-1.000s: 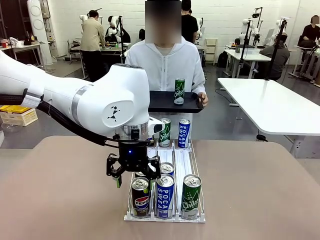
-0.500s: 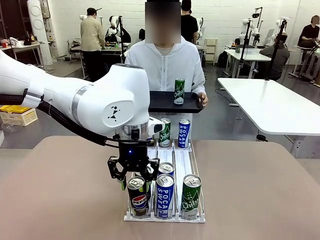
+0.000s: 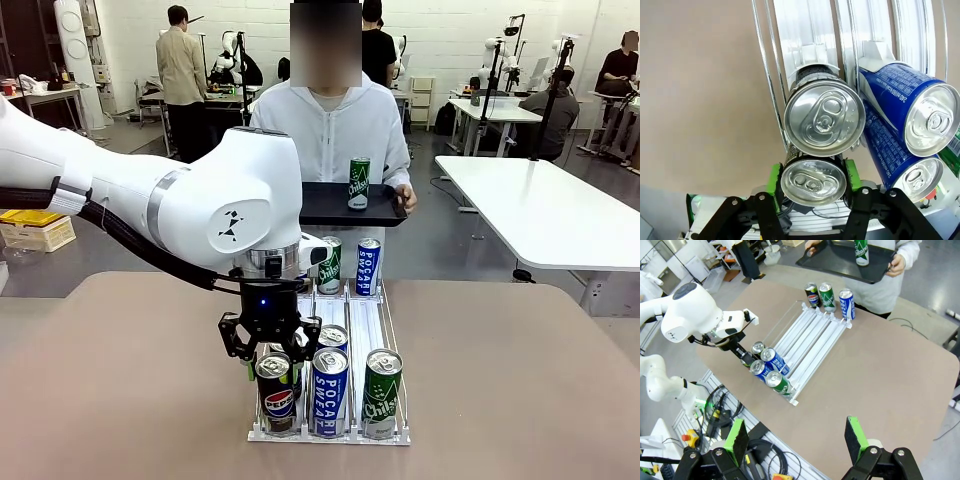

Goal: Retrieve and hand over the desired beverage to the person.
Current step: Pick up another can of the same type that the person held from the Automatic Can Dispenser.

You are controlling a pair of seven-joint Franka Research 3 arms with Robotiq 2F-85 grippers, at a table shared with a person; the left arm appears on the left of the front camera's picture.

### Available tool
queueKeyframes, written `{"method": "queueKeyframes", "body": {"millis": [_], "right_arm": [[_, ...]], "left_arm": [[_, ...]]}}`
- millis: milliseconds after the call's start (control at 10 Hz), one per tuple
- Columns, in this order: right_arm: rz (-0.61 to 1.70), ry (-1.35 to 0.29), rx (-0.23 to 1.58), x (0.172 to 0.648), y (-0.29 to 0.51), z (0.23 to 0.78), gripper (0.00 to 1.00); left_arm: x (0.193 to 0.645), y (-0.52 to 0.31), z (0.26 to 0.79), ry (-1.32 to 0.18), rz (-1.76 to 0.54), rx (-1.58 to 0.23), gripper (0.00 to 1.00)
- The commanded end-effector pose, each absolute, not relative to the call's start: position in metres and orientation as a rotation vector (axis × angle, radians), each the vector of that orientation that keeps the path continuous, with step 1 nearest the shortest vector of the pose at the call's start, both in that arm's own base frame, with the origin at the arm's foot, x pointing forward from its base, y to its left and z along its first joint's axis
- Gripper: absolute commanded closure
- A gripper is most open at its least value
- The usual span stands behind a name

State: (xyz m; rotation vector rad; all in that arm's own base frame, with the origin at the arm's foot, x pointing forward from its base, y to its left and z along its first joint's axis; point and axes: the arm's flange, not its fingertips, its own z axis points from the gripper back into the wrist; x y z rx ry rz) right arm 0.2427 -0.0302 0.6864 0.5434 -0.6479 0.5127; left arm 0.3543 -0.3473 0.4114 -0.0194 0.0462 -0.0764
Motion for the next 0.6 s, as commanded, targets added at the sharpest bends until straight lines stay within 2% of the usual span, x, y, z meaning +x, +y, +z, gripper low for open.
{"method": "queueKeyframes", "body": {"millis": [0, 100, 200, 300, 500], "right_arm": [[0.517, -0.649, 0.551, 0.242, -0.03, 0.685, 0.0], [0.517, -0.649, 0.551, 0.242, -0.03, 0.685, 0.0], [0.517, -0.649, 0.551, 0.242, -0.03, 0.685, 0.0], [0.517, -0.649, 0.551, 0.242, -0.03, 0.685, 0.0], [0.517, -0.649, 0.551, 0.242, -0.03, 0.685, 0.0]], "left_arm": [[0.358, -0.345, 0.404, 0.061, -0.068, 0.015, 1.0], [0.357, -0.344, 0.404, 0.063, -0.069, 0.008, 1.0], [0.356, -0.343, 0.407, 0.065, -0.064, 0.0, 0.61], [0.352, -0.341, 0.415, 0.064, -0.059, -0.016, 0.45], [0.342, -0.332, 0.435, 0.049, -0.075, -0.062, 0.45]]}}
